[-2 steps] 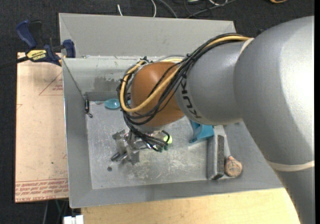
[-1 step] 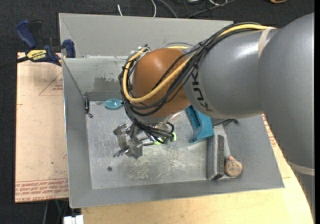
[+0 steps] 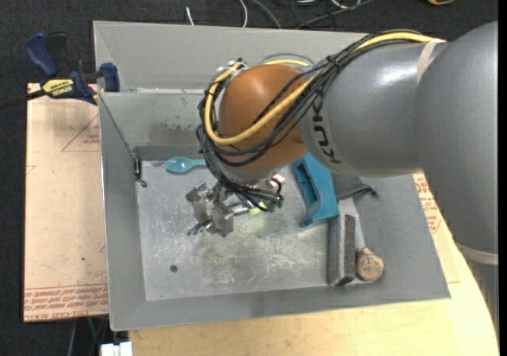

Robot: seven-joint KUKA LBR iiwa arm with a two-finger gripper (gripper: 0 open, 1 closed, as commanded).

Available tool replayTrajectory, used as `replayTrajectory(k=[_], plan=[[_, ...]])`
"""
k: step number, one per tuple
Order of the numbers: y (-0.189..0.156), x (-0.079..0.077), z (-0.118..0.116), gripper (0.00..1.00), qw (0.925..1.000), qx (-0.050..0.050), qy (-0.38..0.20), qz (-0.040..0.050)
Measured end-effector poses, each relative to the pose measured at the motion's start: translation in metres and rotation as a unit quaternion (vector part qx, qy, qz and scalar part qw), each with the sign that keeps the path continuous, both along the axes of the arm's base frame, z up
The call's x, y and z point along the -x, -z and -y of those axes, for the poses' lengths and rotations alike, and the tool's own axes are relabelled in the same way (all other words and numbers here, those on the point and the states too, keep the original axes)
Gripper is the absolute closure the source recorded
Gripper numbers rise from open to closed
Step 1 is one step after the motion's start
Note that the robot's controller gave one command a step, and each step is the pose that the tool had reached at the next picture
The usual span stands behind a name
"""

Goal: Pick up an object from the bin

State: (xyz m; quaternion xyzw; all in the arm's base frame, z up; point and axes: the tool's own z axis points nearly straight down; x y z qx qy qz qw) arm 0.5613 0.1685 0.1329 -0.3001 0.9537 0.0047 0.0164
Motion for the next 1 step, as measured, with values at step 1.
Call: replayTrajectory(k=[1], plan=[[0.0619,-0.0124,0.0318,1.00,0.9997,-0.002,-0.023,-0.0058]])
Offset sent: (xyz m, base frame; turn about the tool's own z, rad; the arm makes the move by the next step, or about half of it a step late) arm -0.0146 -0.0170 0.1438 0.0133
